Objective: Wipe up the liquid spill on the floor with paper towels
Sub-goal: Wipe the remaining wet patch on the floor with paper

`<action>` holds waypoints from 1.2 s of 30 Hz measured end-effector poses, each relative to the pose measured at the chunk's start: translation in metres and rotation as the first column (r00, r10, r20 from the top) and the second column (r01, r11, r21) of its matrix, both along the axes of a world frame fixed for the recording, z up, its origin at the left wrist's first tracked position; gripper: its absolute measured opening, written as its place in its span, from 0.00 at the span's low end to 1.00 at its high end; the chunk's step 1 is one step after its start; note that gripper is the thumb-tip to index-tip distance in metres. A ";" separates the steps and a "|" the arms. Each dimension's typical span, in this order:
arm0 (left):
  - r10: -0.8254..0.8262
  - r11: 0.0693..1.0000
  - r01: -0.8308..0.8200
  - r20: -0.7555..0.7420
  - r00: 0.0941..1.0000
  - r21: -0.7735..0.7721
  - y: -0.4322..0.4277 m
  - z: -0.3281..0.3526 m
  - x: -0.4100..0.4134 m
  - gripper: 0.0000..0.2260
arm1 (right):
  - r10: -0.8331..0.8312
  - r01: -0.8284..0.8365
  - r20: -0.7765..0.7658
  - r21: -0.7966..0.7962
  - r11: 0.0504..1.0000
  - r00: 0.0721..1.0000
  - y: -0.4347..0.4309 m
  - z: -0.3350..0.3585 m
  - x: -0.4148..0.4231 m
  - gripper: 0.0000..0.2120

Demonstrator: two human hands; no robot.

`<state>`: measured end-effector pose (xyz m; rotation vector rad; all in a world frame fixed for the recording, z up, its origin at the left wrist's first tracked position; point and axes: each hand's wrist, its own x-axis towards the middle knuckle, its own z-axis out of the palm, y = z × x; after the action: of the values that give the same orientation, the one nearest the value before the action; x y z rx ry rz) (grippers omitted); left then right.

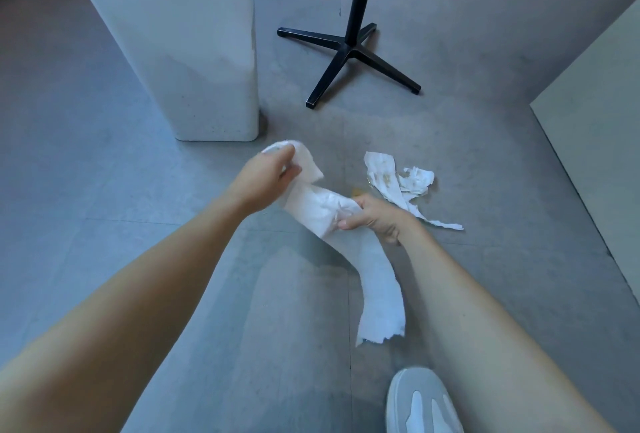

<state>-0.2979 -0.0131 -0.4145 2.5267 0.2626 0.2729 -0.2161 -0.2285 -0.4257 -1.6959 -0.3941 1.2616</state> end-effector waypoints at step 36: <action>-0.073 0.996 0.084 -0.381 0.922 0.012 0.041 0.003 -0.024 0.10 | -0.627 0.649 0.167 -0.196 0.735 0.761 -0.073 0.004 0.071 0.10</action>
<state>-0.3221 0.0275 -0.4117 2.5957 0.3066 -0.2532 -0.1455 -0.3012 -0.4219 -1.8684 0.3095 0.7310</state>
